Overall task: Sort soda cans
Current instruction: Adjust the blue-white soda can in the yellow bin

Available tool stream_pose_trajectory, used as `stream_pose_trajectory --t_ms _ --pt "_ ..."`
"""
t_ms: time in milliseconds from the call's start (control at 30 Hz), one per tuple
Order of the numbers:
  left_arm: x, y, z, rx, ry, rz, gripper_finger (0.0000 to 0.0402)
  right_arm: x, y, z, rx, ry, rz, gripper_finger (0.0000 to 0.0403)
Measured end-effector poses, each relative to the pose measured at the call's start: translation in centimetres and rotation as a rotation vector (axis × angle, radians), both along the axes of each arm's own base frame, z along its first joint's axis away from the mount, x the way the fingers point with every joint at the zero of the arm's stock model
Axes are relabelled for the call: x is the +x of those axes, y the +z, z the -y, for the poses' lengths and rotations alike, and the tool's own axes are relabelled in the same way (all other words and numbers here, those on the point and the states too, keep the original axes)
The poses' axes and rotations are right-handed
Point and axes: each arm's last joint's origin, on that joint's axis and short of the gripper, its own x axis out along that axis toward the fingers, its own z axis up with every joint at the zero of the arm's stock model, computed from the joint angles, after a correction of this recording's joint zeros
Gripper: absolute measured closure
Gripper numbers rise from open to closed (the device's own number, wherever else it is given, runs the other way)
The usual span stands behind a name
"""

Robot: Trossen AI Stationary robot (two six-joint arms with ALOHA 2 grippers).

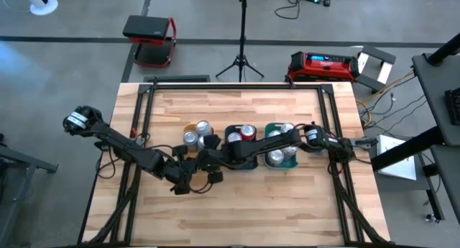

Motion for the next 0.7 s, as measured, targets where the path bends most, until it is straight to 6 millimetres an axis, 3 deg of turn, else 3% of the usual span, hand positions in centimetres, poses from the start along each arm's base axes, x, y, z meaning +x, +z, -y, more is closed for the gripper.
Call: stream_pose_trajectory --t_ms 367,700 --pt "0.6 0.2 0.2 -0.022 -0.033 0.046 0.0401 -1.9 2.5 -0.8 0.036 0.005 0.135 0.0207" --pt "0.7 0.2 0.1 0.019 -0.068 0.042 0.0401 -6.4 6.7 -2.1 0.048 0.04 0.253 0.0152"
